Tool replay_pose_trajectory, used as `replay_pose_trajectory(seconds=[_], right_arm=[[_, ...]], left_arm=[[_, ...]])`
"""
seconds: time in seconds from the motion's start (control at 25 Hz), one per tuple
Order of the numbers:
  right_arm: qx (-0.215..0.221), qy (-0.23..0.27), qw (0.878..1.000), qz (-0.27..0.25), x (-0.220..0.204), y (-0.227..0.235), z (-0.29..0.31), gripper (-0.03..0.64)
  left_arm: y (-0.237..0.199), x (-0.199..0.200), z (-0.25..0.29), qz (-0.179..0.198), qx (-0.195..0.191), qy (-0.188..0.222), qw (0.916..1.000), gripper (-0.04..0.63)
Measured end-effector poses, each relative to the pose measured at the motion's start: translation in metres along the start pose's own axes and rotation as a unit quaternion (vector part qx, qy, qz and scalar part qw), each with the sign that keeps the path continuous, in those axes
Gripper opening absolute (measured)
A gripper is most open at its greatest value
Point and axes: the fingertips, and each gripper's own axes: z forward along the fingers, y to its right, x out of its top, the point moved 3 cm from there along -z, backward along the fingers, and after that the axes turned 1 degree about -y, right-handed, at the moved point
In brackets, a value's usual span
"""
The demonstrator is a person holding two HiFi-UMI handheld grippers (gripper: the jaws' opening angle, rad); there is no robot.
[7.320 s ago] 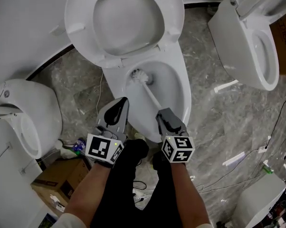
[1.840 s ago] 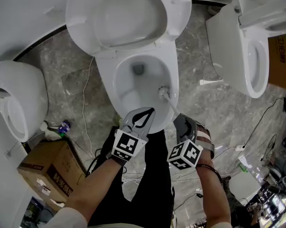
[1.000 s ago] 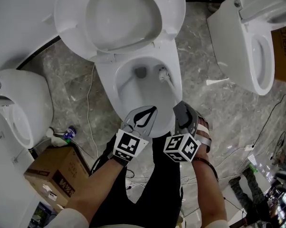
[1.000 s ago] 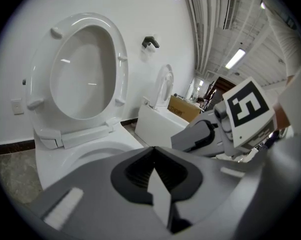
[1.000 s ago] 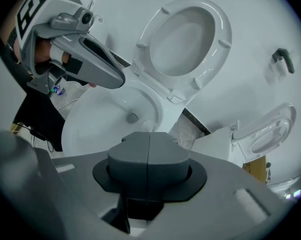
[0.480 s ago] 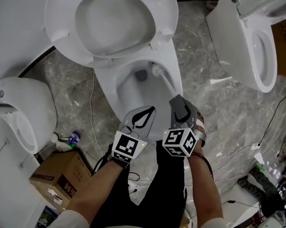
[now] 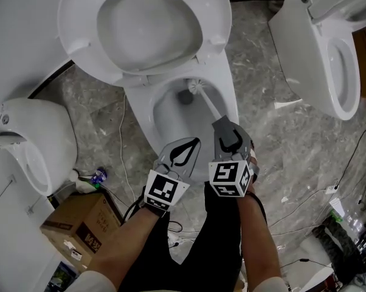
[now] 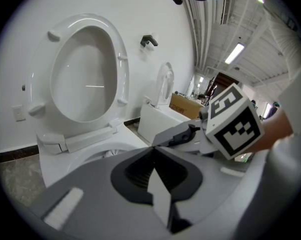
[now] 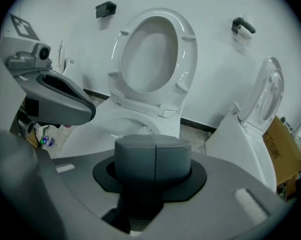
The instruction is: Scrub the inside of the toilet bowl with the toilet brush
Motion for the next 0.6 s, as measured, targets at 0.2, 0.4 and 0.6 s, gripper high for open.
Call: replay_pose_trajectory(seconds=[0.2,0.4,0.6], right_arm=[[0.014,0.017,1.000,0.015,0.007,-0.005,0.005,0.160],[0.041,0.031,0.999,0.017,0.016,-0.017,0.011,0.160],[0.062,0.034,0.997,0.008,0.023,-0.029,0.014,0.160]], left_arm=[[-0.004,-0.003,-0.002,-0.004,0.010,0.001,0.9999,0.006],[-0.009,0.000,-0.002,-0.008,0.022,0.008,0.9997,0.006],[-0.013,0.005,-0.006,-0.010,0.027,0.015,0.9995,0.006]])
